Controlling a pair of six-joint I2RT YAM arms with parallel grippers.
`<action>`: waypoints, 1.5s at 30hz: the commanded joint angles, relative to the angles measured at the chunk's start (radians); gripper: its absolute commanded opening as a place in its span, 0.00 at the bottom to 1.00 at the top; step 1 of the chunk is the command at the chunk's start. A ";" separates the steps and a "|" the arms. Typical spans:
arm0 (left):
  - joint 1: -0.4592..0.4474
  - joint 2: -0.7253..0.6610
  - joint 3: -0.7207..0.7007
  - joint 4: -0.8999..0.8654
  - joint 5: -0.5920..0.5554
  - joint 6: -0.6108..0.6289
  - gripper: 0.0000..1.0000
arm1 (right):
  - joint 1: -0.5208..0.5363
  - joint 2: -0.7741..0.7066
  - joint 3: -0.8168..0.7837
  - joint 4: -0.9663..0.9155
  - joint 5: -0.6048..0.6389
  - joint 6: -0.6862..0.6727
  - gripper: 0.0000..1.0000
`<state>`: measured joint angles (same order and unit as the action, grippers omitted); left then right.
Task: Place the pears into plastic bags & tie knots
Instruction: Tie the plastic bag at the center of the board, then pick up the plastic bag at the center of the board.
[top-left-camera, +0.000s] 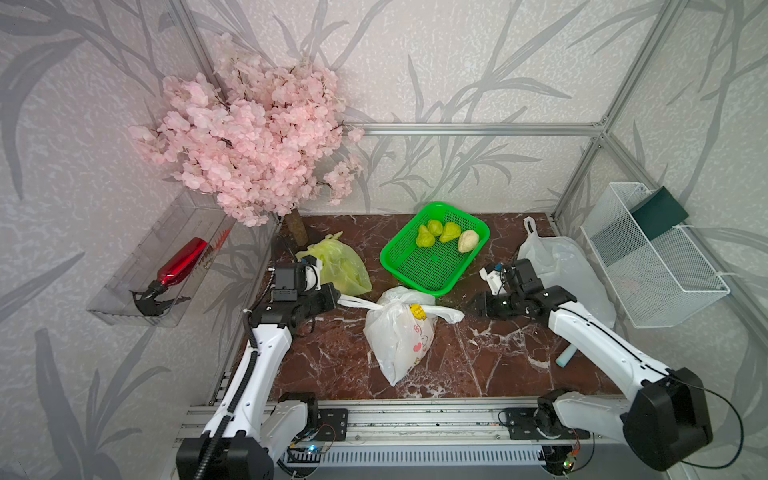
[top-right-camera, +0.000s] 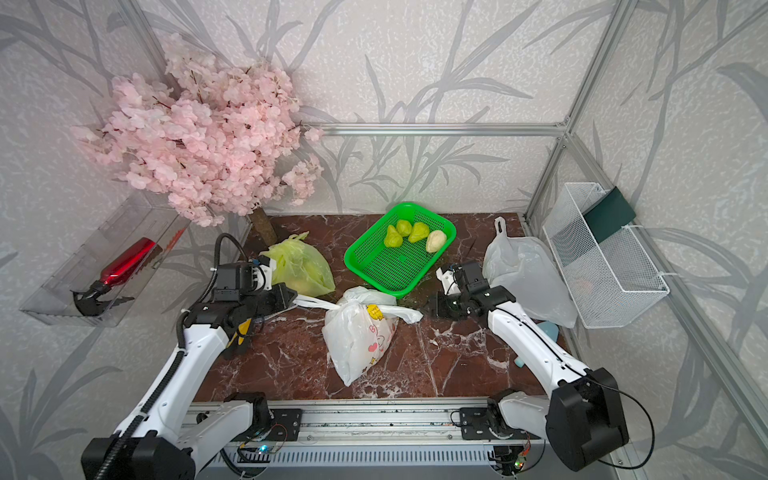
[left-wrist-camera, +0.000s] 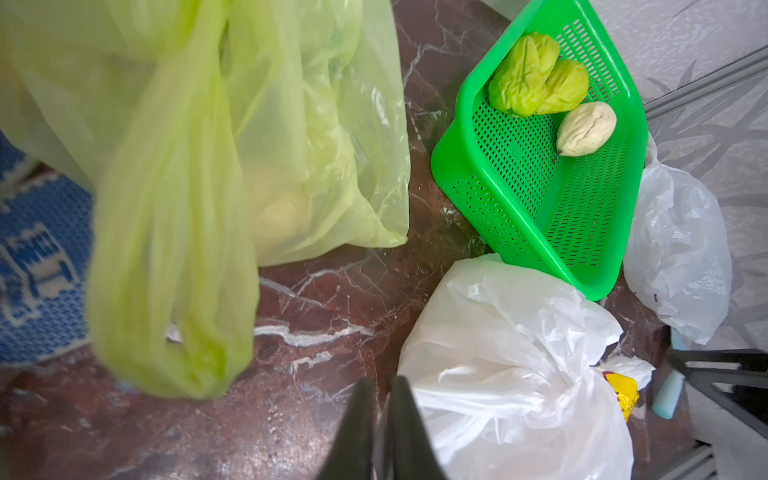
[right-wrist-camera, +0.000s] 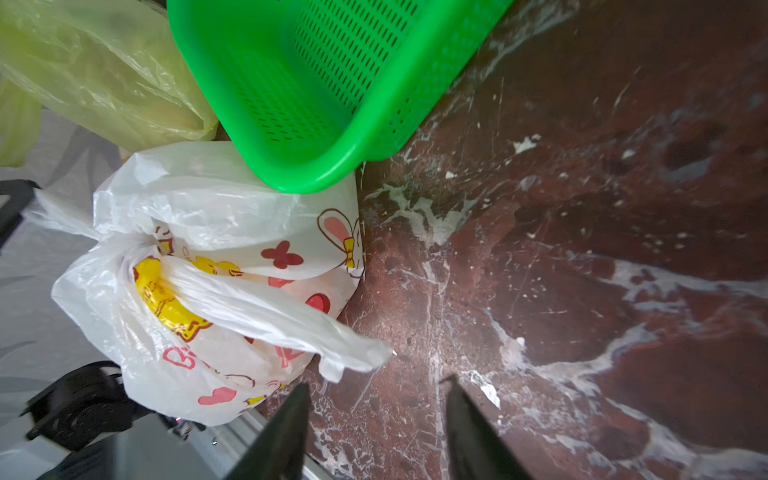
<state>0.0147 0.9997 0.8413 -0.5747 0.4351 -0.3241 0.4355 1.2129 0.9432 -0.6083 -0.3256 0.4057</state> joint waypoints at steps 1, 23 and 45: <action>0.002 -0.029 0.088 -0.050 -0.063 0.039 0.31 | 0.147 -0.006 0.150 -0.200 0.355 -0.059 0.75; -0.127 -0.015 0.093 0.046 -0.041 0.042 0.42 | 0.622 0.661 0.550 -0.115 0.515 0.204 0.58; -0.160 -0.002 0.169 0.087 0.023 -0.025 0.42 | 0.156 0.081 0.614 -0.167 0.206 -0.003 0.00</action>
<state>-0.1364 0.9882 0.9997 -0.5190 0.4202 -0.3218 0.6930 1.3098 1.5192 -0.6788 -0.1284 0.4740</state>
